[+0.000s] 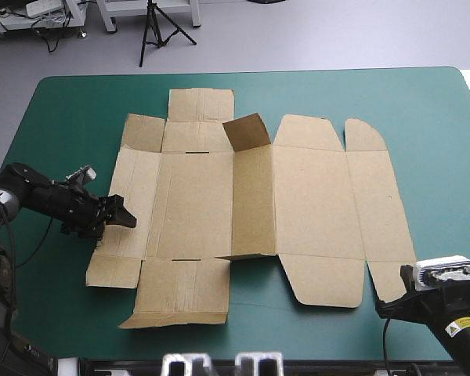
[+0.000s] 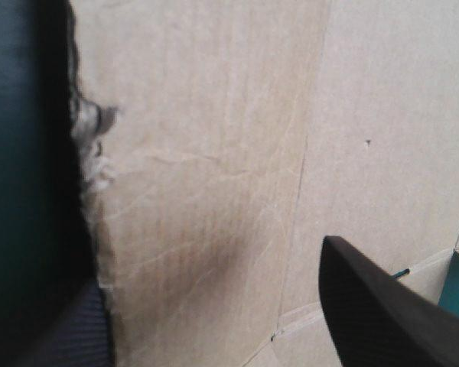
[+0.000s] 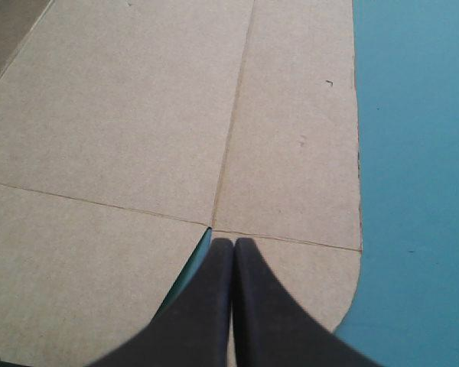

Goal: Fold the box

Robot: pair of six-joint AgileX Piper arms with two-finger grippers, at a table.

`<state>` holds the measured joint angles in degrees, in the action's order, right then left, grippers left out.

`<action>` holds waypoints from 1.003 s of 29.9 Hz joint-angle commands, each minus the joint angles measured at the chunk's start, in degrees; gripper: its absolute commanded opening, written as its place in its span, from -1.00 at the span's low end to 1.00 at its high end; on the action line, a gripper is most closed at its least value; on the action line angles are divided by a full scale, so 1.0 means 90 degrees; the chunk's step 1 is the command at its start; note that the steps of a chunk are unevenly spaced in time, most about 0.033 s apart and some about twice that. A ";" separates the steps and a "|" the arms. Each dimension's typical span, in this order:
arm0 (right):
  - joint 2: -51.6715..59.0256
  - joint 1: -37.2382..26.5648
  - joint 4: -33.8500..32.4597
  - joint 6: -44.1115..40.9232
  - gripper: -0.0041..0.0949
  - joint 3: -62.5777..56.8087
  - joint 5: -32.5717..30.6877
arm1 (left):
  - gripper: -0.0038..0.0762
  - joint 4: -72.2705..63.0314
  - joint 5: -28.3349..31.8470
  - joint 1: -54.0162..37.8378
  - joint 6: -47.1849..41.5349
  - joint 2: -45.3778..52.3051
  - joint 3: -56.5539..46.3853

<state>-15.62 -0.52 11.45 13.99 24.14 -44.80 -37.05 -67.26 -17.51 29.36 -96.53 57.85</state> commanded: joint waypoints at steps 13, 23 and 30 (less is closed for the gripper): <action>-0.0078 -0.0018 0.0062 -0.0187 -0.95 0.0178 0.0402 | -0.21 -0.0443 -0.0015 0.0721 0.0014 0.0172 0.0079; -0.0078 -0.0018 0.0062 -0.0187 -0.95 0.0178 0.0402 | -0.91 -0.0774 -0.0345 0.0709 0.0343 0.0185 0.0164; -0.0078 -0.0018 0.0062 -0.0187 -0.95 0.0178 0.0402 | -0.92 0.0381 -0.0825 0.0937 0.0450 0.0437 0.1336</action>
<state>-15.62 -0.52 11.45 12.25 24.14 -44.80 -36.00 -69.06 -10.67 33.19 -96.70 64.54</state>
